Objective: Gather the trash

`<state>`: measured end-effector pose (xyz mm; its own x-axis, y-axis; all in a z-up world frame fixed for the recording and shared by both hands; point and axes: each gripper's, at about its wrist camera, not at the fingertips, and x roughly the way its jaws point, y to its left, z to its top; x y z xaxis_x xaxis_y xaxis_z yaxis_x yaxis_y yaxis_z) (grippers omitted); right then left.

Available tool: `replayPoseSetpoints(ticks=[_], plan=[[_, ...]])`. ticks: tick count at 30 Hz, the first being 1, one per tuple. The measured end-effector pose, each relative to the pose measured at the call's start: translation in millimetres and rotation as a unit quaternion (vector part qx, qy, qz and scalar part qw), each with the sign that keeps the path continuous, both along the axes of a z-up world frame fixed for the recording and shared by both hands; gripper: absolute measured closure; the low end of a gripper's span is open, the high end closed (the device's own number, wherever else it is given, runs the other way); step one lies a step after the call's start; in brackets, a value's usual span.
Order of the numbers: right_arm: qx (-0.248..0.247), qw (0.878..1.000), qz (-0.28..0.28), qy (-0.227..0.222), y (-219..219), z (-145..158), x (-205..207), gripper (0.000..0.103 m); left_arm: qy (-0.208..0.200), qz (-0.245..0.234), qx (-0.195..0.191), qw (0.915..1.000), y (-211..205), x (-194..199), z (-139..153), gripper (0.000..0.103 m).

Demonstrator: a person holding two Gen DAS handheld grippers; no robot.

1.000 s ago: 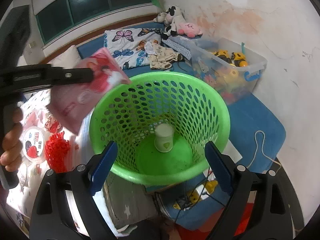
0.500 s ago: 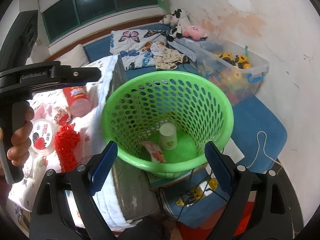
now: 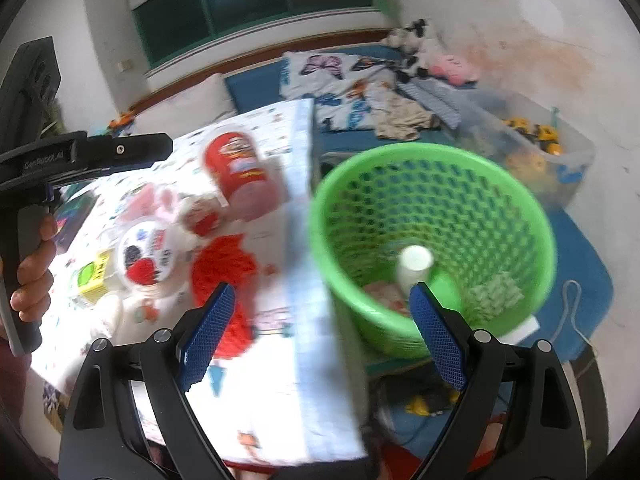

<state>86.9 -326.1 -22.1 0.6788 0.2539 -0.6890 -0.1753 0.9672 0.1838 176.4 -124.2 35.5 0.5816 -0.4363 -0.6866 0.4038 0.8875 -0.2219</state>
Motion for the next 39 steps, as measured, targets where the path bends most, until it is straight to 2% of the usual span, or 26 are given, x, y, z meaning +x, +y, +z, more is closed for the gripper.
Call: replayPoseSetpoints(ticks=[9, 14, 18, 28, 33, 39], plan=[[0.002, 0.999, 0.047, 0.011, 48.5, -9.9, 17.8, 0.015, 0.015, 0.035, -0.001, 0.9993, 60.7, -26.8, -13.2, 0.044], [0.0, 0.998, 0.059, 0.02, 65.6, -20.6, 29.5, 0.019, 0.021, 0.044, 0.006, 0.9988, 84.0, -46.3, -23.0, 0.044], [-0.004, 0.998, 0.063, 0.027, 73.7, -26.6, 37.0, 0.023, 0.029, 0.049, 0.007, 0.9984, 96.8, -62.6, -32.1, 0.039], [-0.009, 0.997, 0.069, 0.044, 84.4, -41.5, 50.6, 0.03, 0.047, 0.039, 0.017, 0.998, 102.9, -94.1, -54.1, 0.024], [-0.006, 0.996, 0.067, 0.055, 83.6, -47.9, 53.5, 0.039, 0.048, 0.02, 0.036, 0.998, 94.6, -104.7, -65.2, 0.021], [0.0, 0.997, 0.065, 0.051, 80.9, -45.9, 52.2, 0.044, 0.057, 0.005, 0.053, 0.997, 84.4, -105.2, -80.3, 0.021]])
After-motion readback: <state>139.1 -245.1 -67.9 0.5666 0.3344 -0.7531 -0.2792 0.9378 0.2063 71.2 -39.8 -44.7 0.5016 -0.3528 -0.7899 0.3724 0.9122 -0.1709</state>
